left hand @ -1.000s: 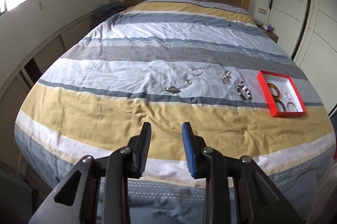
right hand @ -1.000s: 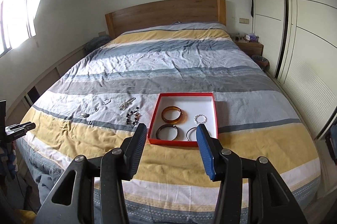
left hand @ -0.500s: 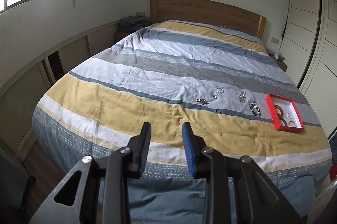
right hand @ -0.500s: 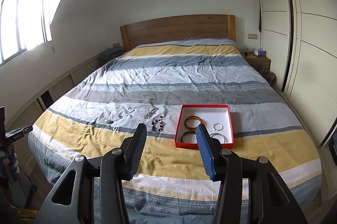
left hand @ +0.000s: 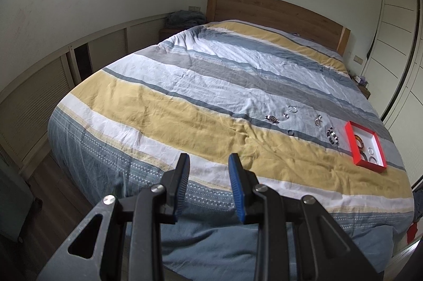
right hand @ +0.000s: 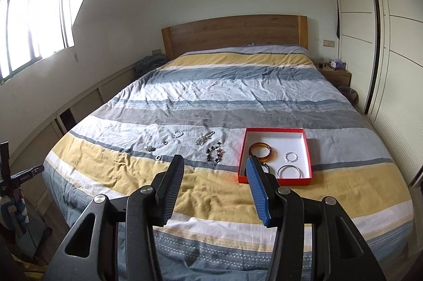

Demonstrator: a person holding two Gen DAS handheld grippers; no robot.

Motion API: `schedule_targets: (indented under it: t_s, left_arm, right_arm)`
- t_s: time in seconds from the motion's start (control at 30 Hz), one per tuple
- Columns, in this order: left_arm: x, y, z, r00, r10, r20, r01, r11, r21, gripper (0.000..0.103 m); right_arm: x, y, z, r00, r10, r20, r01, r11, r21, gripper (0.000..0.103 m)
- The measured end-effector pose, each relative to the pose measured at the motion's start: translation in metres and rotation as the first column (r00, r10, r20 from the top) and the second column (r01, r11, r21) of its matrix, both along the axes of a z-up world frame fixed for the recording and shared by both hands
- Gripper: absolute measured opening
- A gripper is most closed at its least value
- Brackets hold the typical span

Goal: Organize jewelry

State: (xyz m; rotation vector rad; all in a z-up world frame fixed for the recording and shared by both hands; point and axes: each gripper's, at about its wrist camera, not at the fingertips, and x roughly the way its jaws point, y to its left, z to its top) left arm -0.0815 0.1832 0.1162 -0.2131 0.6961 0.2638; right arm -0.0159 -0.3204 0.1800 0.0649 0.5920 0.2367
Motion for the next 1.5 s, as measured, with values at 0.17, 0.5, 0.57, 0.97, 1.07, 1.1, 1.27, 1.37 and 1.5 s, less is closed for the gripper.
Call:
schedule_targets:
  t_s: [0.17, 0.5, 0.57, 0.97, 1.07, 1.1, 1.27, 1.37, 1.5]
  left_arm:
    - [0.009, -0.009, -0.007, 1.0, -0.011, -0.008, 0.011, 1.0, -0.001, 0.029]
    - [0.046, -0.049, -0.026, 0.993, -0.092, -0.076, 0.092, 0.996, -0.002, 0.029]
    - [0.054, -0.056, -0.032, 0.989, -0.113, -0.097, 0.113, 0.994, -0.007, 0.029]
    - [0.107, -0.08, -0.073, 0.97, -0.158, -0.186, 0.153, 0.987, -0.044, 0.029]
    - [0.117, -0.082, -0.085, 0.964, -0.169, -0.206, 0.161, 0.986, -0.051, 0.029]
    - [0.121, -0.082, -0.088, 0.962, -0.173, -0.213, 0.165, 0.985, -0.054, 0.029]
    - [0.137, -0.084, -0.105, 0.953, -0.179, -0.244, 0.169, 0.984, -0.061, 0.029]
    - [0.147, -0.082, -0.113, 0.95, -0.179, -0.256, 0.167, 0.984, -0.066, 0.029]
    - [0.161, -0.083, -0.123, 0.946, -0.18, -0.271, 0.168, 0.983, -0.069, 0.029]
  right_arm:
    - [0.011, -0.002, -0.015, 0.999, 0.007, -0.032, -0.007, 1.0, 0.009, 0.049]
    - [0.04, -0.002, -0.049, 0.994, 0.032, -0.104, -0.027, 0.999, 0.041, 0.049]
    - [0.047, -0.001, -0.059, 0.991, 0.041, -0.125, -0.035, 0.998, 0.048, 0.049]
    - [0.089, 0.015, -0.114, 0.965, 0.076, -0.25, -0.062, 0.996, 0.064, 0.049]
    - [0.1, 0.019, -0.127, 0.956, 0.077, -0.283, -0.06, 0.996, 0.068, 0.049]
    - [0.104, 0.021, -0.131, 0.953, 0.078, -0.293, -0.061, 0.996, 0.067, 0.049]
    - [0.123, 0.031, -0.15, 0.939, 0.092, -0.333, -0.073, 0.995, 0.07, 0.049]
    - [0.134, 0.038, -0.16, 0.93, 0.102, -0.353, -0.082, 0.994, 0.072, 0.049]
    - [0.146, 0.047, -0.173, 0.918, 0.117, -0.379, -0.097, 0.993, 0.071, 0.049]
